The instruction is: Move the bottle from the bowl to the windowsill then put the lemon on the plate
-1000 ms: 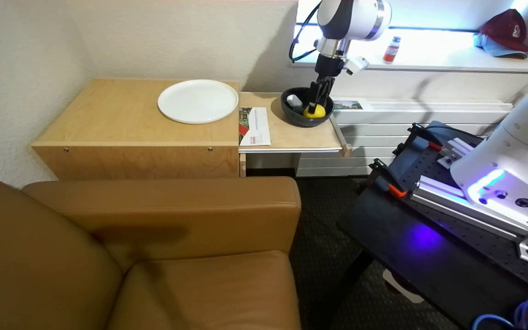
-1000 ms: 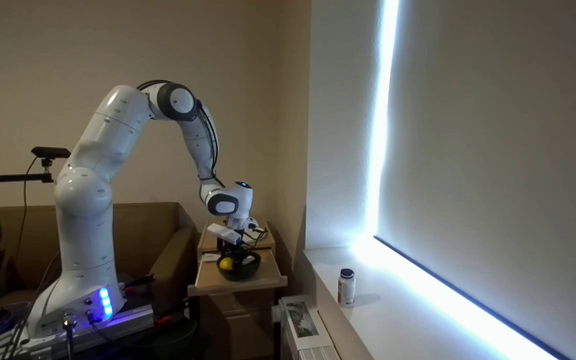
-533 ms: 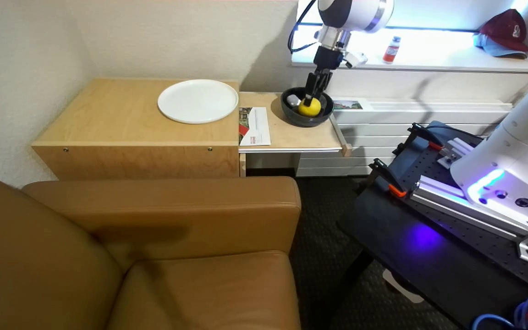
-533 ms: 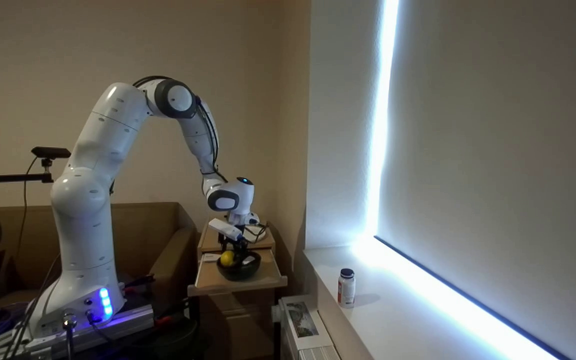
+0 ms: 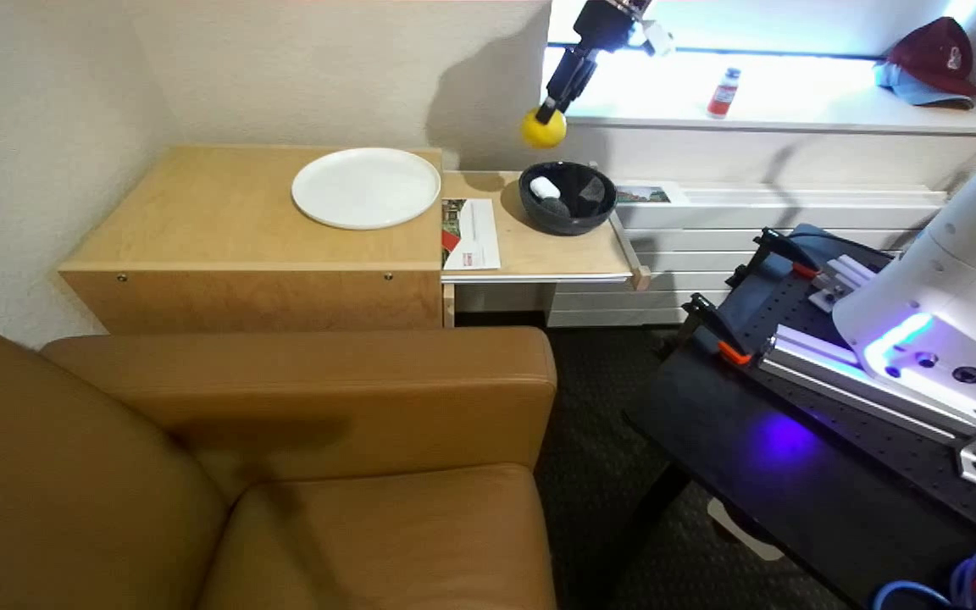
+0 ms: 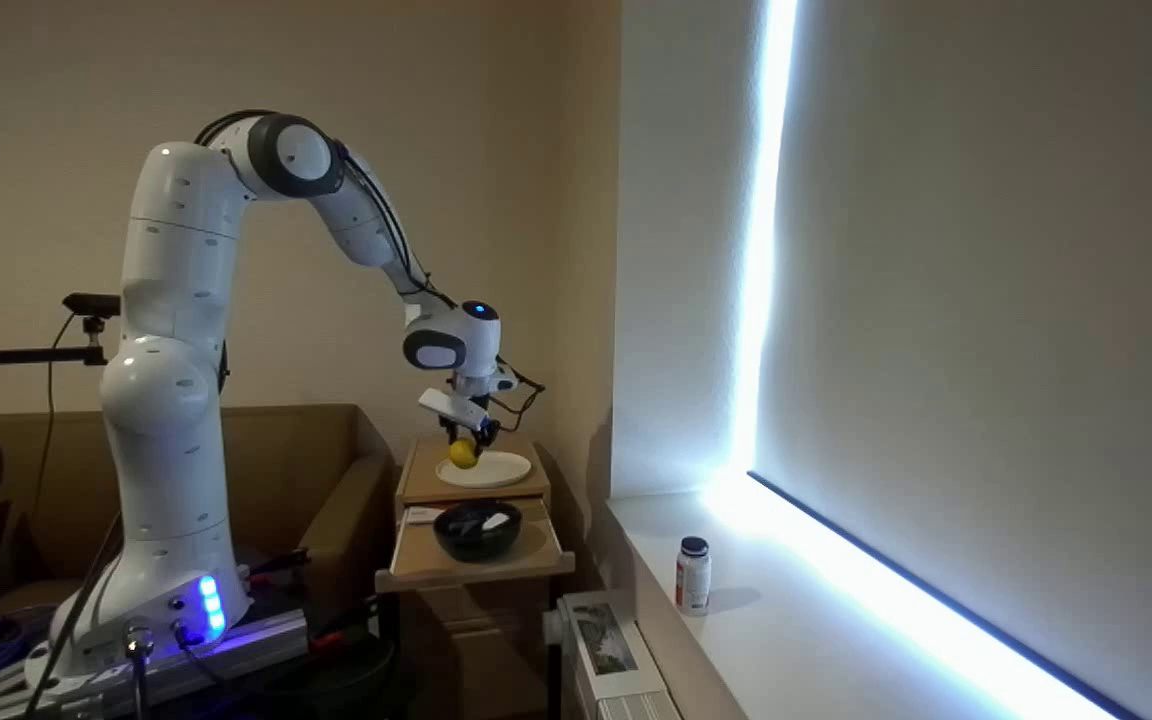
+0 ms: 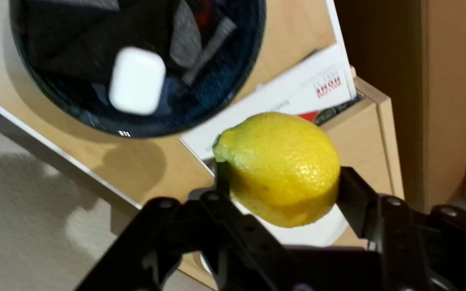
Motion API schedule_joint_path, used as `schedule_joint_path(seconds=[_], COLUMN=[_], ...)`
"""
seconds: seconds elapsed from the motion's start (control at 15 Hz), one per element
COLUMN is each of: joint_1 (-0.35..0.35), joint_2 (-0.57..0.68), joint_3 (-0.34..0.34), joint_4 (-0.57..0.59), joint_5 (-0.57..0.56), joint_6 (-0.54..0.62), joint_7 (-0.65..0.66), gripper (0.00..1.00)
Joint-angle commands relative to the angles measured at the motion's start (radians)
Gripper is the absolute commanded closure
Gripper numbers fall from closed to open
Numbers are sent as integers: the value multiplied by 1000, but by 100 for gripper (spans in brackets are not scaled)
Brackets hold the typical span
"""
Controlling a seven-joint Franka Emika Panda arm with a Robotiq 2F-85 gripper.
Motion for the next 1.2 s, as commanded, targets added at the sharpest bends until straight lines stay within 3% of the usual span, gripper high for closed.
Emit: schedule_joint_path(seconds=[0.0,0.07,0.13,0.4,0.47,0.53,0.6,0.67,0.87,1.07,1.13], joint_1=[123,149,195,234,240,265,234,267,332,409,385], joint_2=[-115,-186,-90,-169,-144,-95,-45,-2,159,293,210], joint_3=[-52,-76,-119,-149,-146,-141,-70,-63,-24,-43,-29], joint_4=[6,-52,9,-34,-24,13,55,93,203,297,219], joint_5=[182,244,170,210,204,236,266,284,218,145,172], joint_6=[-53,-80,-34,-61,-40,24,87,143,321,396,363], joint_7=[-154,-216,-125,-165,-169,-195,-217,-224,-211,-157,-165], gripper=[58,58,33,33,58,58,58,58,58,58,33])
